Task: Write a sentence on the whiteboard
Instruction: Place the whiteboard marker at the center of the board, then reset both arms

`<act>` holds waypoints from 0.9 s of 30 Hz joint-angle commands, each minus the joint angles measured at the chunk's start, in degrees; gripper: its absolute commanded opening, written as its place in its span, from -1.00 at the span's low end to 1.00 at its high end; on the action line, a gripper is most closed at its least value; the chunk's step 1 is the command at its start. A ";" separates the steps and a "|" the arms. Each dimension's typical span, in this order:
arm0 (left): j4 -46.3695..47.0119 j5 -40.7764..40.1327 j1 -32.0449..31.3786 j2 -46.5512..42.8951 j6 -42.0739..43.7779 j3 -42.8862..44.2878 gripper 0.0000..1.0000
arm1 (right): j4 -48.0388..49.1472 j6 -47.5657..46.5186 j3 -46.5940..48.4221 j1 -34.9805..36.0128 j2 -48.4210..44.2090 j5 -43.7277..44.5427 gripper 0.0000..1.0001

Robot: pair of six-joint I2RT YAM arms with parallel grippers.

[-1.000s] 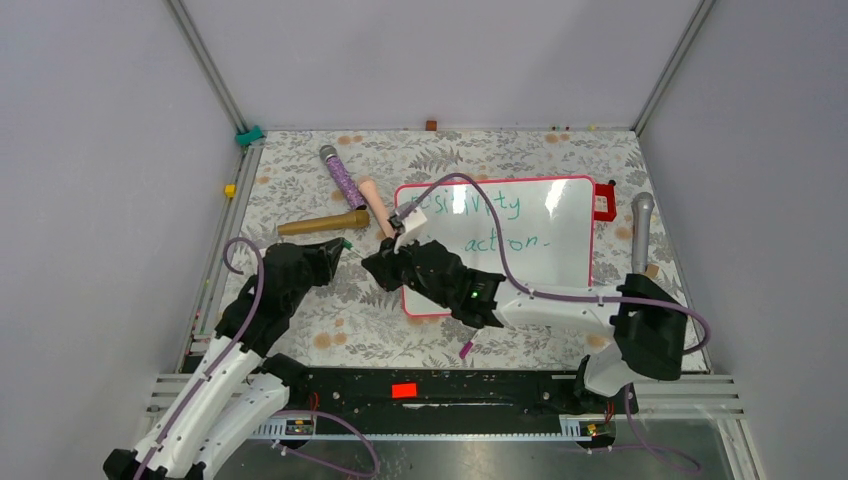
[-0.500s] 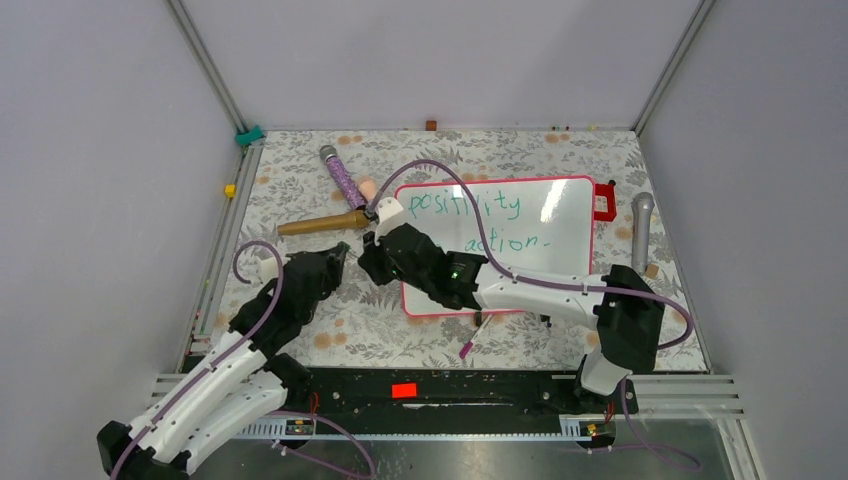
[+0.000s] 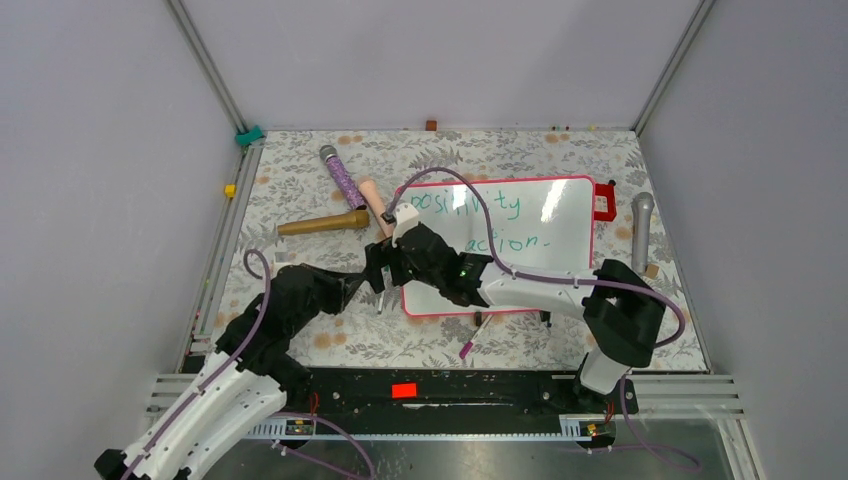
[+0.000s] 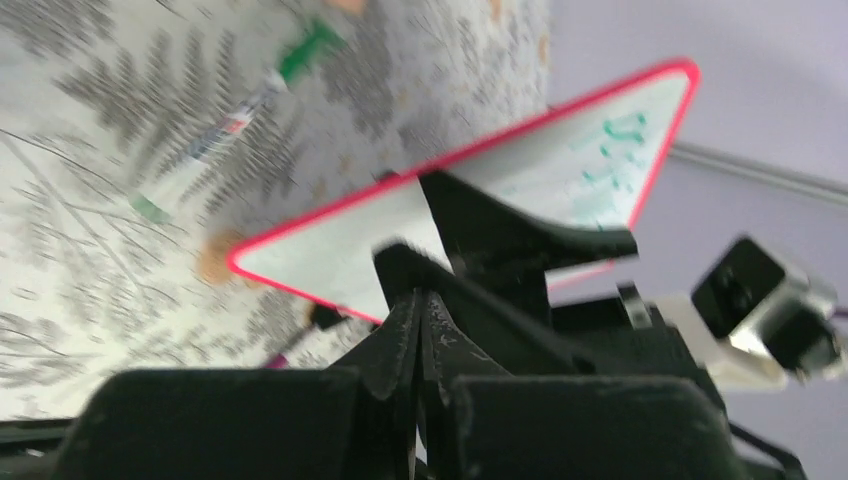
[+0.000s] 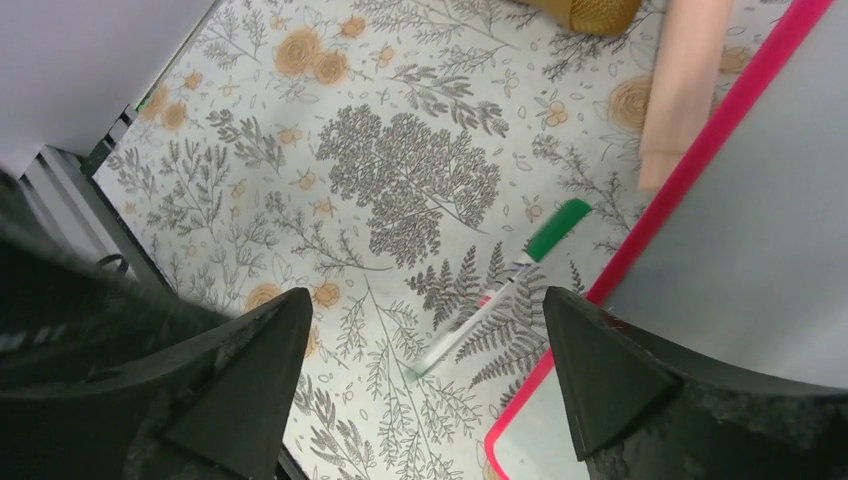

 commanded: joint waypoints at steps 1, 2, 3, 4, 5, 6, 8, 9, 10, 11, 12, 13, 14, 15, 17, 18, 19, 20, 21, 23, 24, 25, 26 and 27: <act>-4.93 2.03 7.42 3.06 12.02 1.23 -1.00 | 8.22 1.30 -1.71 2.64 -5.32 -4.40 0.89; -5.91 1.97 8.88 3.77 13.88 1.94 -1.00 | 8.19 1.30 -2.30 2.64 -6.16 -4.29 0.88; -6.72 1.82 10.22 4.40 15.69 2.65 -1.00 | 7.75 1.05 -2.47 2.69 -7.17 -4.27 0.86; -7.48 1.53 11.30 5.00 17.55 3.51 -1.00 | 6.57 0.89 -2.12 2.66 -7.66 -4.28 0.86; -8.05 0.90 11.97 5.61 19.31 4.44 -0.99 | 5.21 0.59 -1.56 2.66 -8.13 -4.26 0.86; -8.41 0.08 12.35 6.37 20.89 5.19 -0.91 | 4.17 0.51 -1.02 2.65 -8.75 -4.50 0.86; -8.64 -1.31 12.87 8.53 24.56 6.54 -0.72 | 2.78 0.44 -0.57 2.65 -10.19 -5.07 0.85; -8.71 -1.88 13.05 9.88 26.59 7.23 -0.57 | 1.82 0.61 -0.31 2.65 -10.98 -5.10 0.82; -8.66 -2.11 13.21 11.49 29.49 8.08 -0.37 | 0.44 0.76 0.15 2.64 -11.94 -4.95 0.79; -8.53 -2.14 13.20 12.92 32.88 8.87 -0.13 | -1.75 0.89 0.68 2.64 -12.84 -4.86 0.77; -7.89 -1.72 13.25 14.03 36.30 9.59 0.16 | -4.27 0.93 1.17 2.64 -13.83 -4.55 0.77; -6.59 -0.59 13.21 14.64 40.40 9.82 0.44 | -6.52 0.94 1.31 2.66 -15.04 -3.98 0.76; -4.68 0.54 13.22 14.51 43.94 9.49 0.65 | -8.99 0.71 0.96 2.65 -16.96 -2.89 0.76; -3.42 0.41 13.13 13.65 46.06 8.45 0.82 | -10.40 0.37 -0.13 2.64 -18.87 -1.10 0.76; -1.67 -2.87 13.01 10.30 48.19 6.04 0.96 | -13.25 -1.53 -4.36 2.63 -24.18 3.73 0.79; -0.36 -4.46 12.80 8.03 49.88 4.79 0.97 | -13.84 -2.71 -7.12 2.50 -27.21 6.85 0.80; 1.13 -6.72 12.44 5.24 51.13 3.34 0.98 | -14.64 -4.77 -9.85 1.88 -30.58 9.28 0.80; 2.29 -8.89 11.98 3.34 51.66 2.28 0.97 | -15.70 -6.47 -12.69 1.14 -34.03 11.39 0.80; 4.39 -10.21 11.23 1.20 51.71 0.60 0.97 | -17.19 -7.69 -15.08 0.35 -37.85 13.92 0.80; 15.97 -6.55 9.42 -3.07 60.53 -4.70 0.98 | -21.15 -9.06 -19.85 -1.50 -45.49 20.24 0.80; 18.39 -8.37 8.70 -4.56 62.17 -6.31 0.98 | -23.44 -9.02 -22.37 -2.95 -49.46 23.84 0.80; 20.79 -10.92 8.07 -5.18 62.96 -7.96 0.98 | -25.76 -8.29 -25.45 -4.81 -53.49 26.06 0.80; 24.52 -11.70 7.59 -5.25 65.53 -10.02 0.98 | -27.85 -7.30 -27.62 -7.02 -57.78 27.41 0.79; 27.51 -12.43 7.43 -4.90 67.86 -11.85 0.97 | -29.28 -6.83 -30.20 -9.48 -61.52 28.64 0.80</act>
